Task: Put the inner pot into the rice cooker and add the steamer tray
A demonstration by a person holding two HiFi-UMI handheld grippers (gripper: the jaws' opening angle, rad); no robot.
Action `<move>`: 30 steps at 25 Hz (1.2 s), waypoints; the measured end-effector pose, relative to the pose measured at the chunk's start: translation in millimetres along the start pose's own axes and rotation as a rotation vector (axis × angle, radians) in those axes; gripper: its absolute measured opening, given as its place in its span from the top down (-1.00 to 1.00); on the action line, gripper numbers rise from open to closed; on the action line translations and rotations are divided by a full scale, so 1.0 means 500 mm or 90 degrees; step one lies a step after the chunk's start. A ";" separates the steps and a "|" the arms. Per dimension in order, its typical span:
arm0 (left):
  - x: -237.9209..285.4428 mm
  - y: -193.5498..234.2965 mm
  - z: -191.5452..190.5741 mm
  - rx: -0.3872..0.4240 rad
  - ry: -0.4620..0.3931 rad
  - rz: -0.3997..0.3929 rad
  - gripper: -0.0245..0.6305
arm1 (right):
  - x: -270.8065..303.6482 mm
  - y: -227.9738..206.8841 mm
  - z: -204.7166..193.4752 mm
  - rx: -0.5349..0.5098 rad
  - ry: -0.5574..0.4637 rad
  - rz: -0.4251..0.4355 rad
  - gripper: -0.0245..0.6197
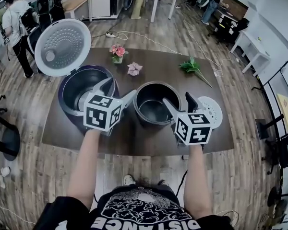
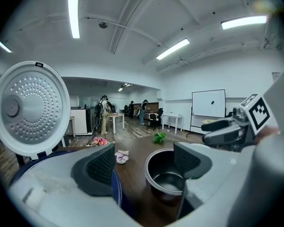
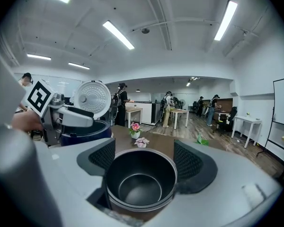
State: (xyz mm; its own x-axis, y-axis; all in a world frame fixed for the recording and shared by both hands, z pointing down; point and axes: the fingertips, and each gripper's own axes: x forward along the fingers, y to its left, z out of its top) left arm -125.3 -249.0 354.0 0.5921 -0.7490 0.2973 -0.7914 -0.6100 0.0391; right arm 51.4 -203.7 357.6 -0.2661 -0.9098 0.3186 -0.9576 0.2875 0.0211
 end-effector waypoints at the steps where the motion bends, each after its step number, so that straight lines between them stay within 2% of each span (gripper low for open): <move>1: 0.001 0.002 0.001 -0.001 0.000 0.002 -0.27 | 0.001 -0.002 0.000 0.000 0.001 0.001 -0.24; 8: 0.030 0.007 0.002 -0.004 0.008 0.029 -0.27 | 0.031 -0.038 -0.001 0.003 -0.001 0.021 -0.24; 18: 0.093 -0.008 0.013 -0.030 0.008 0.099 -0.27 | 0.084 -0.126 0.002 -0.017 0.009 0.086 -0.23; 30: 0.128 -0.035 -0.047 -0.071 0.052 0.154 -0.27 | 0.125 -0.174 -0.048 -0.015 0.045 0.144 -0.21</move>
State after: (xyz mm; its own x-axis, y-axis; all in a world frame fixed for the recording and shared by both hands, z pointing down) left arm -77.1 -280.4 394.6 0.3737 -0.8430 0.3869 -0.9227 -0.3806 0.0618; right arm 121.0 -278.5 398.5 -0.4641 -0.7983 0.3839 -0.8715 0.4890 -0.0368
